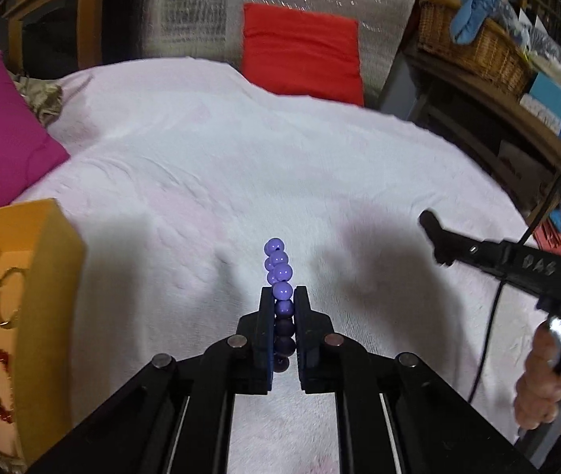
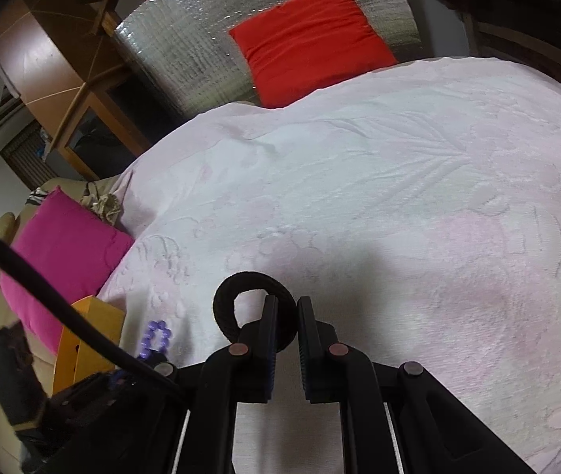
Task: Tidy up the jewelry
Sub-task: 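Carry the purple bracelet and black ring into the orange box and open both grippers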
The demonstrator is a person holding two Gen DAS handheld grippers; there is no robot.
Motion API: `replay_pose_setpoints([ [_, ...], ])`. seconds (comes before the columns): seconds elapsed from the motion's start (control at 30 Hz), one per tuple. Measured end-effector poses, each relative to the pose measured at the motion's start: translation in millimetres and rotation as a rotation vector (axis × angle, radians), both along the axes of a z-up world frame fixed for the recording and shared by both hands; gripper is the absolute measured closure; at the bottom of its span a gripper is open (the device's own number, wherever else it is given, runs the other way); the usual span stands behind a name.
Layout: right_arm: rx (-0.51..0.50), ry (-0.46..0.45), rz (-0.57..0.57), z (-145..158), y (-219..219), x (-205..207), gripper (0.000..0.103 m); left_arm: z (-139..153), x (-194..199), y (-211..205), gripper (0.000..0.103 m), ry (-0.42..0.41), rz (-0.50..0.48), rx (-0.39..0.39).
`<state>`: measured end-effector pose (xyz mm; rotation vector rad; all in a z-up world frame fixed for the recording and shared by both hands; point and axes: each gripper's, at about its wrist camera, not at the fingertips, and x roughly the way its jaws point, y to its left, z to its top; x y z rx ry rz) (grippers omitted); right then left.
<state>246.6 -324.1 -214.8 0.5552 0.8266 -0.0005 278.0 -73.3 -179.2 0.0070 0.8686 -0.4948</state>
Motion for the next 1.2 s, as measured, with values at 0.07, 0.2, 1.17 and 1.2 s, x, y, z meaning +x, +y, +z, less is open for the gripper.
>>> replay_pose_setpoints([
  [0.07,0.001,-0.010,0.018,2.4,9.2,0.8,0.092,6.9,-6.1,9.9,0.094,-0.010,0.017,-0.003],
  [0.2,0.002,-0.031,0.060,8.3,30.5,0.6,0.092,21.2,-18.4,30.5,0.094,-0.042,0.058,0.005],
  [1.17,0.077,-0.150,0.684,33.2,335.7,-93.9,0.092,3.6,-142.6,279.6,0.094,-0.053,0.514,0.220],
  [1.2,0.065,-0.142,0.689,29.7,337.0,-95.0,0.092,1.6,-139.6,278.9,0.094,-0.049,0.512,0.211],
])
